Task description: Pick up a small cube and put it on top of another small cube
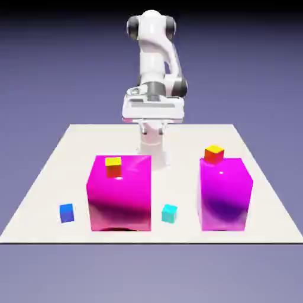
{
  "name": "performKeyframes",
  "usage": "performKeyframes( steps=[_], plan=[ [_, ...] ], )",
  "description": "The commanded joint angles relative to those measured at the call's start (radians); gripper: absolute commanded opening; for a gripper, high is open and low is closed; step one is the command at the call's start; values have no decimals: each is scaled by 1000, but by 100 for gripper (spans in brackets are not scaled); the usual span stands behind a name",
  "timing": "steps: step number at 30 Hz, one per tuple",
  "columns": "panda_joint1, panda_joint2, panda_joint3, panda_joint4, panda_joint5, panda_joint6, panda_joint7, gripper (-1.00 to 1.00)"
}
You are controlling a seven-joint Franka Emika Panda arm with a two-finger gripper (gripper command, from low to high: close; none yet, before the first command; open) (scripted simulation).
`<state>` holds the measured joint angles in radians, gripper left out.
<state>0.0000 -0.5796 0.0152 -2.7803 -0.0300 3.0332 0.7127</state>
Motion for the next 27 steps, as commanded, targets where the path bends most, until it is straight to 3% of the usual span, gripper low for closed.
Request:
performKeyframes(
  steps=[1, 27],
  plan=[
    [27, -3, -24, 6, -16, -14, -43, 0],
    [741, -79, -660, 166, -432, -374, -1174, 0]
  ],
)
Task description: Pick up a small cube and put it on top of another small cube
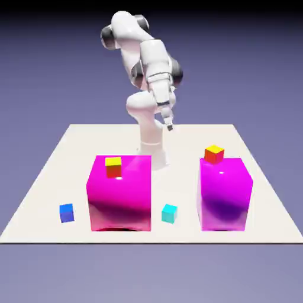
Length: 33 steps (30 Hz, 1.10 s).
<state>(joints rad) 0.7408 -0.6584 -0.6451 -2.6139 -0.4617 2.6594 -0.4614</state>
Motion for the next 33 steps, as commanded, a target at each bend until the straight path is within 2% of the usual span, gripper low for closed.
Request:
performKeyframes(
  steps=[1, 33],
  plan=[
    [27, -3, -24, 6, -16, -14, -44, 0],
    [905, -96, -807, 203, -528, -457, -1435, 0]
  ],
)
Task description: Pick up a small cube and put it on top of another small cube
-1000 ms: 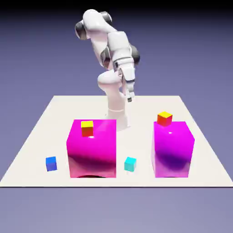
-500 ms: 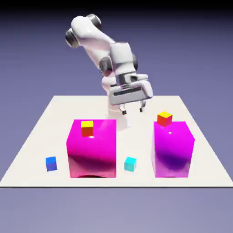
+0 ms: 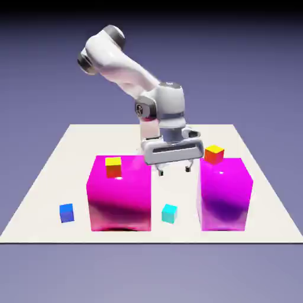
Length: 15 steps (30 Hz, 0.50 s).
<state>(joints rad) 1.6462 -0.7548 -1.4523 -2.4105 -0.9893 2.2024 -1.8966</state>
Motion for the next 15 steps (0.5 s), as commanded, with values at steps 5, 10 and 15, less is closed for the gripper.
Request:
performKeyframes(
  steps=[5, 10, 15],
  plan=[
    [137, -15, -122, 31, -80, -69, -218, 0],
    [309, -20, -281, 32, -137, -145, -435, 0],
    [448, -19, -411, 15, -163, -200, -584, 0]
  ],
)
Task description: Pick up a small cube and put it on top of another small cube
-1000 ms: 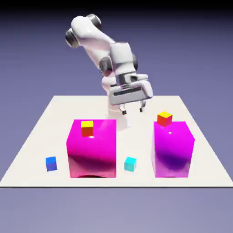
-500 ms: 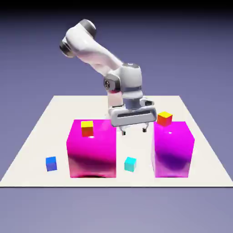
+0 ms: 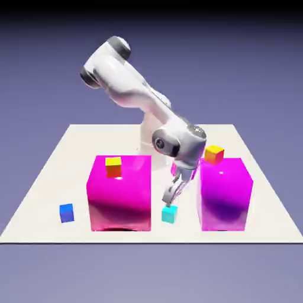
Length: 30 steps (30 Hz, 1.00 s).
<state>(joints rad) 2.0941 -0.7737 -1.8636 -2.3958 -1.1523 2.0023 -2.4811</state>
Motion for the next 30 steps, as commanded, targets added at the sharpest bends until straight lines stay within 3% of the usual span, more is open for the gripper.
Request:
performKeyframes(
  steps=[1, 6, 7, 13, 25, 30],
  plan=[
    [18, -20, -36, 4, -33, 11, 14, 0],
    [95, -107, -191, 23, -175, 59, 75, 0],
    [95, -107, -191, 23, -175, 59, 75, -100],
    [5, -6, -10, 1, -9, 3, 4, -100],
    [-425, 190, 412, 76, 124, 47, 105, -100],
    [-586, 287, 347, 142, 339, 112, 273, -100]
  ],
)
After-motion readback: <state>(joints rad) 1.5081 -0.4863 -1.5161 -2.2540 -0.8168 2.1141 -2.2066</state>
